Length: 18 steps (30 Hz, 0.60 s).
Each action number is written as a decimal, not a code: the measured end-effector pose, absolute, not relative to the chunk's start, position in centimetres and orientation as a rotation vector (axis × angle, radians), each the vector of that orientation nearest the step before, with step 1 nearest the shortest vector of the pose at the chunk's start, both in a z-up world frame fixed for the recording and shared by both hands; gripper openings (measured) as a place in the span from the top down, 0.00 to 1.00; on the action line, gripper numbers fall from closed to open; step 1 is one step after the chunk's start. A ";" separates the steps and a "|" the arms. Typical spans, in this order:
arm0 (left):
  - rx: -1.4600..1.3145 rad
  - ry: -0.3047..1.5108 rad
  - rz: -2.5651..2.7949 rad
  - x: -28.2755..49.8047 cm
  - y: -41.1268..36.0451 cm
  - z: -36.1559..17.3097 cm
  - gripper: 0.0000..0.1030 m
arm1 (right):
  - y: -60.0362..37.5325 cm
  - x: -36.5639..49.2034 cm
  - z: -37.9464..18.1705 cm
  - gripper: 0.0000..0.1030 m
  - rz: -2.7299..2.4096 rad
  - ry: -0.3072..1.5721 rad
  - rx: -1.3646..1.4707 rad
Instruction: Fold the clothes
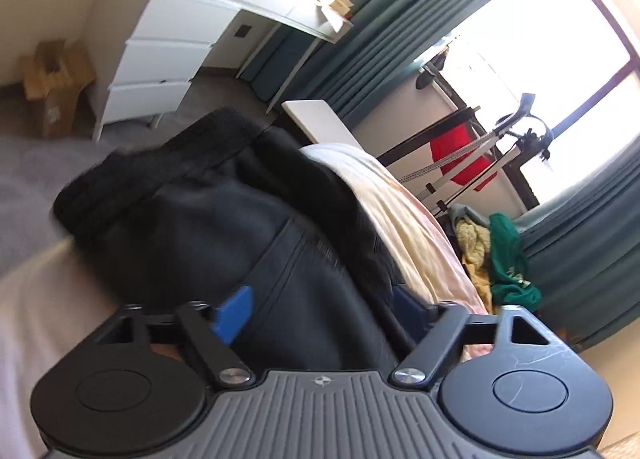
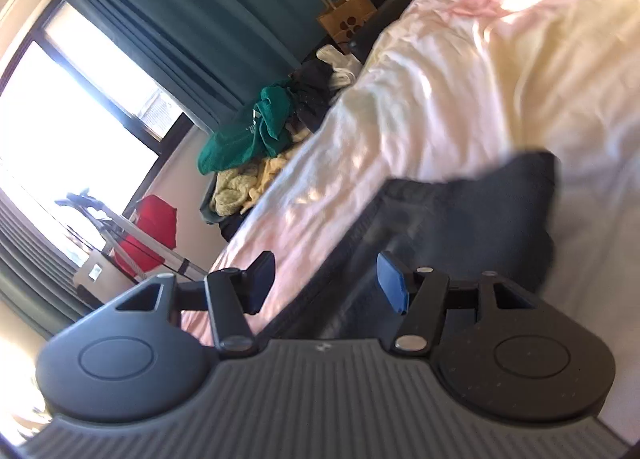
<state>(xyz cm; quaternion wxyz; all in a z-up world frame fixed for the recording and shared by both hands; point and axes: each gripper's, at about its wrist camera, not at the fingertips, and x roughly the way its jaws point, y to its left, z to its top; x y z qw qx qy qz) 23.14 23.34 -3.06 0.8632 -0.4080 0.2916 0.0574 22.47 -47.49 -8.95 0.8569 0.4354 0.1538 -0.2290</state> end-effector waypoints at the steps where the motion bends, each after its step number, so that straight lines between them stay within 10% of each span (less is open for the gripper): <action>1: -0.894 0.613 0.128 21.8 23.3 -3.9 0.17 | -47.0 21.7 -9.3 0.41 -0.499 0.342 0.918; 18: -1.203 0.558 0.257 23.4 28.9 -12.7 0.32 | -46.1 21.7 -17.7 0.43 -0.252 0.388 1.323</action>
